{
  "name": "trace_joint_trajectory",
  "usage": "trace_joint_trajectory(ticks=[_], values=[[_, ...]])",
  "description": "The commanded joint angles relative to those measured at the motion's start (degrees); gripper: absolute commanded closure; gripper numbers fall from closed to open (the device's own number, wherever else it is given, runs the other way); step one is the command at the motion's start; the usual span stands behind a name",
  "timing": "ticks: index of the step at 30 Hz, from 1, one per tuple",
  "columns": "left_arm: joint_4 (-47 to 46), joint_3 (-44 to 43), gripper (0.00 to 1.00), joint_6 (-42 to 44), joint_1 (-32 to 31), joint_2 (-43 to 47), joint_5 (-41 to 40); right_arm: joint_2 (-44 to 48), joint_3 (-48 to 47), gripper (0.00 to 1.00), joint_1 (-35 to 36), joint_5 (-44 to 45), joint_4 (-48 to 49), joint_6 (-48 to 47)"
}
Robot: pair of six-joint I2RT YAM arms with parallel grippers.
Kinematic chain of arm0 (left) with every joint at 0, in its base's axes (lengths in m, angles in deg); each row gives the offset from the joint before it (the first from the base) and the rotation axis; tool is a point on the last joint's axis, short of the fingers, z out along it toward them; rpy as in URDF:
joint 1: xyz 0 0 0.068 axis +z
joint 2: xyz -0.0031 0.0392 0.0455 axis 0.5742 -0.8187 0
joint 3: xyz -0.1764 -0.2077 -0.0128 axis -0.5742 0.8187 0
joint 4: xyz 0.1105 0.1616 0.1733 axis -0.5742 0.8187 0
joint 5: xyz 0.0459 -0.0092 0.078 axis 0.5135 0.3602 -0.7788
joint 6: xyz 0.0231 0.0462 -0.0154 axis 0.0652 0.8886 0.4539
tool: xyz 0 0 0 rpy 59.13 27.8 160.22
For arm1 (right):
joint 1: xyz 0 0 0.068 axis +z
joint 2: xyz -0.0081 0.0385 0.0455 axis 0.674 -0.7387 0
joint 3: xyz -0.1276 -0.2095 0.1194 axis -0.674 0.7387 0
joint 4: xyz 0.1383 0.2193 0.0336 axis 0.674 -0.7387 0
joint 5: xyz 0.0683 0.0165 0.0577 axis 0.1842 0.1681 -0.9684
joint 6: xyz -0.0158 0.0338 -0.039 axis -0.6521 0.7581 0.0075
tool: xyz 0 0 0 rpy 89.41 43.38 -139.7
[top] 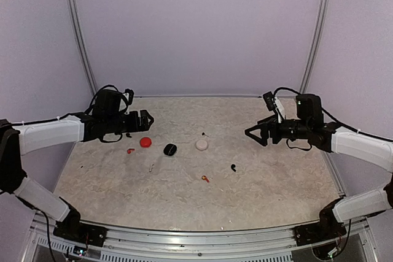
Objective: Insert the wireless bluetooth earbuds into the charging case
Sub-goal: Pick up the charging case from the center of the board.
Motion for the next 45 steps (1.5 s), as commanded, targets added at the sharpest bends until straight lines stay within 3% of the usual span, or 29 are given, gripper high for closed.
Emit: trace_joint_trajectory(ticks=[1, 11, 23, 40, 45], values=[[2.4, -2.7, 0.01, 5.8, -3.3, -4.4, 0.2, 2.3, 0.3, 0.01, 0.6, -0.2, -0.9, 0.0], [14.9, -20.1, 0.09, 9.7, -9.4, -23.1, -2.3, 3.4, 2.2, 0.00, 0.6, -0.8, -0.4, 1.6], [24.0, -30.0, 0.26, 7.5, -13.2, -35.3, -8.5, 4.3, 3.6, 0.00, 0.6, -0.5, -0.3, 1.9], [25.6, -32.9, 0.52, 4.2, -14.3, -39.3, -7.9, 3.2, 3.5, 0.00, 0.6, -0.7, 0.6, 1.8], [17.1, -27.2, 0.57, 0.0, -14.0, -33.0, -5.1, 3.3, 2.9, 0.00, 0.6, -0.2, 0.8, 1.9]])
